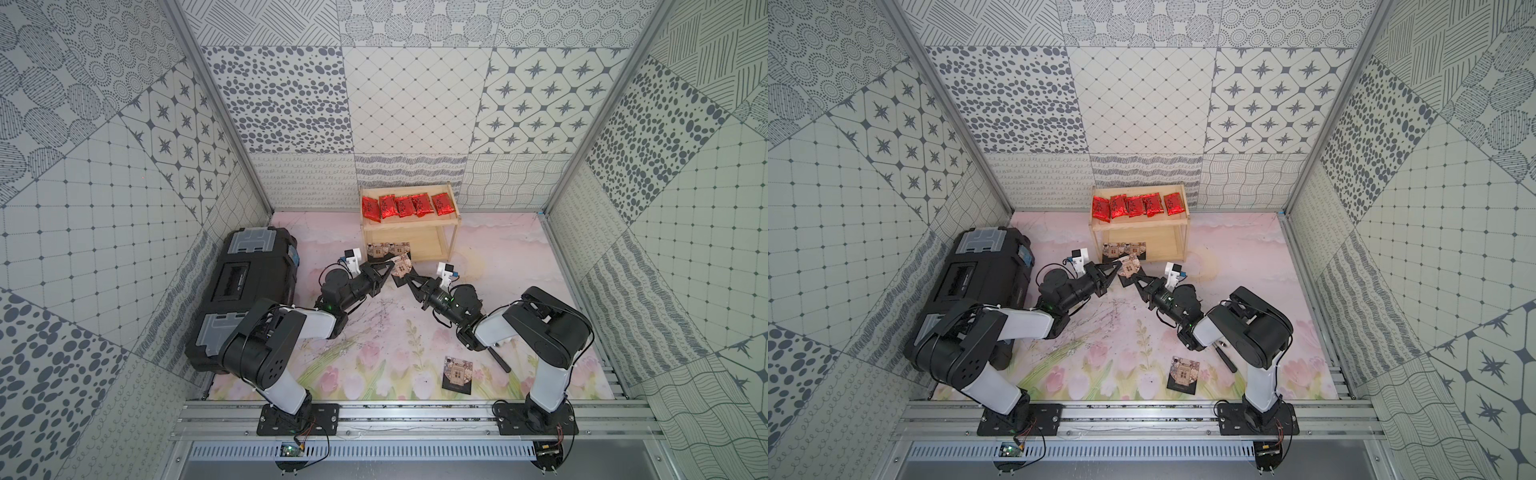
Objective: Place the tea bags on the shelf by color
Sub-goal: Pick up the tea bag from the center of the board, then place the tea bag on the shelf.
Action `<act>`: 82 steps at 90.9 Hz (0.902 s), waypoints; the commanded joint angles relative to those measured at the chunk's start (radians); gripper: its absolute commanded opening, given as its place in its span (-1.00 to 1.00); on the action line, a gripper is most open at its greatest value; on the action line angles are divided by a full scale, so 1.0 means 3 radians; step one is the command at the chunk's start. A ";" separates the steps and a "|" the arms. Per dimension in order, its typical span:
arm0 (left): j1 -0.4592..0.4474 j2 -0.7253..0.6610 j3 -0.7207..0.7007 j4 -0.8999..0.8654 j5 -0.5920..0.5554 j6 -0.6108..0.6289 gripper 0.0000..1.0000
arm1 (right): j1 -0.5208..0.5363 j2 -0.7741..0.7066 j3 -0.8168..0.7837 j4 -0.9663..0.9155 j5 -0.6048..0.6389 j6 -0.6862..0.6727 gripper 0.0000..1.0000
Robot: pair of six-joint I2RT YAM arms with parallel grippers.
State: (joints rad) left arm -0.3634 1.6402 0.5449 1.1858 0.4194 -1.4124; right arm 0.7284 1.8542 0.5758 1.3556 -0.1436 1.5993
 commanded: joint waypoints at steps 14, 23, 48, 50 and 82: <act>0.0033 -0.0469 0.0041 -0.0727 0.0191 0.0534 0.06 | -0.0212 0.0123 -0.0079 0.0106 0.0204 -0.0439 -1.00; 0.0035 -0.0889 0.0100 -0.1859 0.0126 0.1069 0.36 | -0.0343 0.0218 -0.0013 0.0069 0.0284 -0.0707 -1.00; 0.0035 -0.1459 0.0303 -0.3507 -0.0213 0.1810 0.55 | -0.0522 0.0440 0.0388 -0.0232 0.0471 -0.1284 -1.00; 0.0035 -0.1447 0.0329 -0.3590 -0.0216 0.1827 0.55 | -0.0524 0.0461 0.0425 -0.0267 0.0497 -0.1325 -1.00; 0.0035 -0.1436 0.0484 -0.3941 -0.0185 0.1986 0.54 | -0.0566 0.0720 0.0987 -0.0827 0.0755 -0.1589 -1.00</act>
State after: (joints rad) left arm -0.3546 1.2186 0.6609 0.1947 0.3798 -0.9360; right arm 0.5652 2.0426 0.8314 1.1595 0.0341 1.1725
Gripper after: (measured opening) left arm 0.770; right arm 0.048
